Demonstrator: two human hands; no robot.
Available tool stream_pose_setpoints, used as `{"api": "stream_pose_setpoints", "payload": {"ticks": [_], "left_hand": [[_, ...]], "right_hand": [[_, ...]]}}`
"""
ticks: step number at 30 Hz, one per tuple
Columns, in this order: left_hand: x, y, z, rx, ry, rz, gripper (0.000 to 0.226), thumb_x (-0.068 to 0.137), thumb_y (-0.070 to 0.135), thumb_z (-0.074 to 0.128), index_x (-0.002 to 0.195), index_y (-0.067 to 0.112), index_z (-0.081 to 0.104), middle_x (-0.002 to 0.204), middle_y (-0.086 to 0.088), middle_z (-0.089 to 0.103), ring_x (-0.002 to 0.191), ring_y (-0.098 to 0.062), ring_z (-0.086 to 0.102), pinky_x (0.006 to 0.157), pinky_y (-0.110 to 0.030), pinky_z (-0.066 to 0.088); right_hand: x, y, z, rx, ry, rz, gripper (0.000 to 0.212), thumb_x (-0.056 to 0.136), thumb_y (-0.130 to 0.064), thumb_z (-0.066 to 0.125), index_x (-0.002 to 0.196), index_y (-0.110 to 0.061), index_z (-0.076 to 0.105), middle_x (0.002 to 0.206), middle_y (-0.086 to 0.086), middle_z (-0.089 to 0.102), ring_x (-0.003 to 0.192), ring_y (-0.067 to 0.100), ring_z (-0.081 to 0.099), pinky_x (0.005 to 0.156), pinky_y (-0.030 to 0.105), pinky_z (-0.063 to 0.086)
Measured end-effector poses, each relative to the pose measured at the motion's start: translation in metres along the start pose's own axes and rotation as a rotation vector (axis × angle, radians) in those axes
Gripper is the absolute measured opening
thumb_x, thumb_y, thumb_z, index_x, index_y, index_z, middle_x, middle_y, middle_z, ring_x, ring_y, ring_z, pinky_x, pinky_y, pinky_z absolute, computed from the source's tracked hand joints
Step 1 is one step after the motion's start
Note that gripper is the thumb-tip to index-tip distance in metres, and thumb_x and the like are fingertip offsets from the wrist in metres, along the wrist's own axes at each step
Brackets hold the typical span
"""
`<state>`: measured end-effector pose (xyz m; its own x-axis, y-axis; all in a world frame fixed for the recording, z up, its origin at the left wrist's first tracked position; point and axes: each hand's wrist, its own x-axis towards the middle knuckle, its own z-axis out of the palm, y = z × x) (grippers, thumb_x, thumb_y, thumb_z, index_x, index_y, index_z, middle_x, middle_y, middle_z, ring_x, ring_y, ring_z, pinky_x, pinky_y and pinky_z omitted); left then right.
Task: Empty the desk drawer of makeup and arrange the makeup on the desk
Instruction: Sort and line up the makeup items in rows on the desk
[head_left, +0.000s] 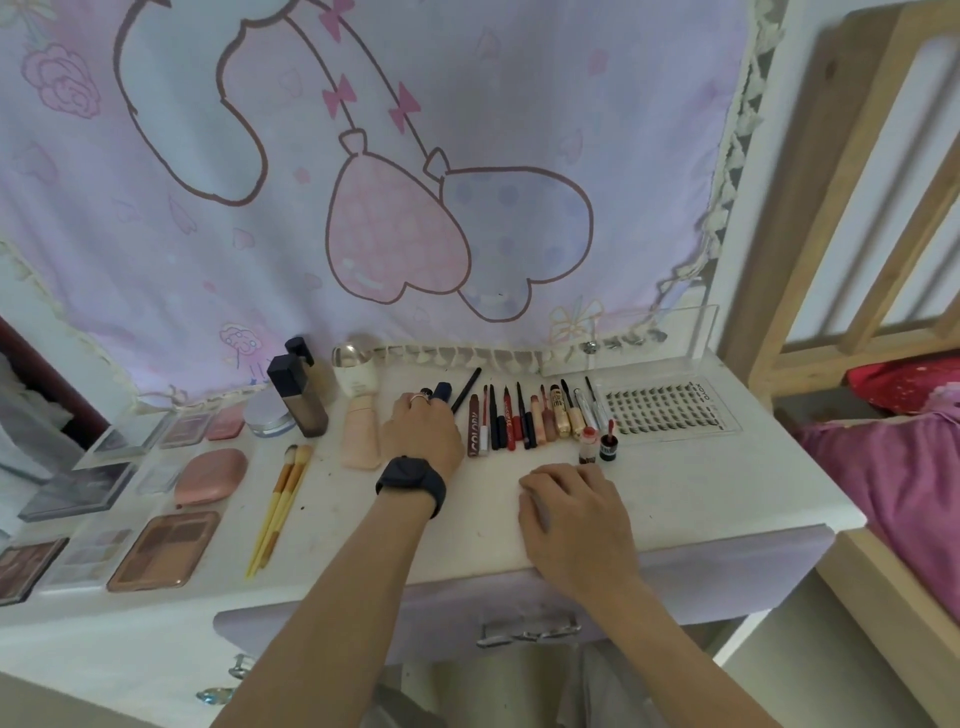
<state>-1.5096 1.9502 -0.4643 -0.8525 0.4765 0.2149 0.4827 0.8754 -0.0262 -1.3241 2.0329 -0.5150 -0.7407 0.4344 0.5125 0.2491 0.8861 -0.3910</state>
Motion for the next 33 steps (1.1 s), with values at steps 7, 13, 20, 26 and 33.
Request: {"api": "stream_pose_setpoints", "payload": {"ticks": [7,13,20,26,33], "left_hand": [[0.004,-0.002,-0.002,-0.029,-0.074,-0.029,0.03,0.096,0.027,0.051,0.121,0.012,0.06,0.123,-0.007,0.058,0.109,-0.026,0.055,0.073,-0.03,0.036],[-0.002,-0.009,-0.014,-0.195,-0.024,-0.097,0.029,0.099,0.033,0.047,0.114,0.012,0.061,0.114,-0.006,0.063,0.1,-0.026,0.06,0.07,-0.032,0.038],[-0.062,-0.013,-0.008,-0.553,0.286,0.18,0.017,0.1,0.03,0.056,0.107,0.017,0.065,0.121,-0.003,0.061,0.13,-0.023,0.048,0.082,-0.034,0.055],[-0.1,-0.011,0.014,-0.475,0.452,0.411,0.024,0.099,0.033,0.051,0.102,0.016,0.068,0.097,-0.001,0.066,0.084,-0.023,0.058,0.067,-0.04,0.054],[-0.105,-0.016,0.016,-0.495,0.408,0.392,0.023,0.095,0.036,0.06,0.104,0.019,0.071,0.097,0.003,0.069,0.089,-0.021,0.062,0.074,-0.037,0.053]], "right_hand": [[-0.001,0.0,0.0,0.013,-0.002,0.01,0.019,0.086,-0.025,0.072,0.103,-0.02,0.077,0.104,-0.006,0.073,0.096,0.02,0.062,0.082,0.033,0.051],[-0.001,0.002,0.0,0.021,-0.01,0.016,0.018,0.087,-0.025,0.072,0.103,-0.02,0.077,0.104,-0.006,0.073,0.097,0.02,0.063,0.083,0.034,0.051],[0.005,0.002,-0.005,0.288,-0.036,0.196,0.044,0.09,-0.067,0.045,0.111,-0.036,0.069,0.094,-0.031,0.065,0.088,-0.004,0.056,0.079,0.024,0.045],[0.009,0.007,-0.021,0.708,0.053,0.382,0.035,0.084,-0.077,0.047,0.094,-0.048,0.063,0.075,-0.021,0.072,0.065,0.001,0.064,0.056,0.011,0.043],[0.006,0.012,-0.025,0.898,0.115,0.479,0.024,0.101,-0.038,0.06,0.084,-0.025,0.071,0.074,-0.005,0.075,0.051,0.004,0.052,0.054,0.02,0.048]]}}
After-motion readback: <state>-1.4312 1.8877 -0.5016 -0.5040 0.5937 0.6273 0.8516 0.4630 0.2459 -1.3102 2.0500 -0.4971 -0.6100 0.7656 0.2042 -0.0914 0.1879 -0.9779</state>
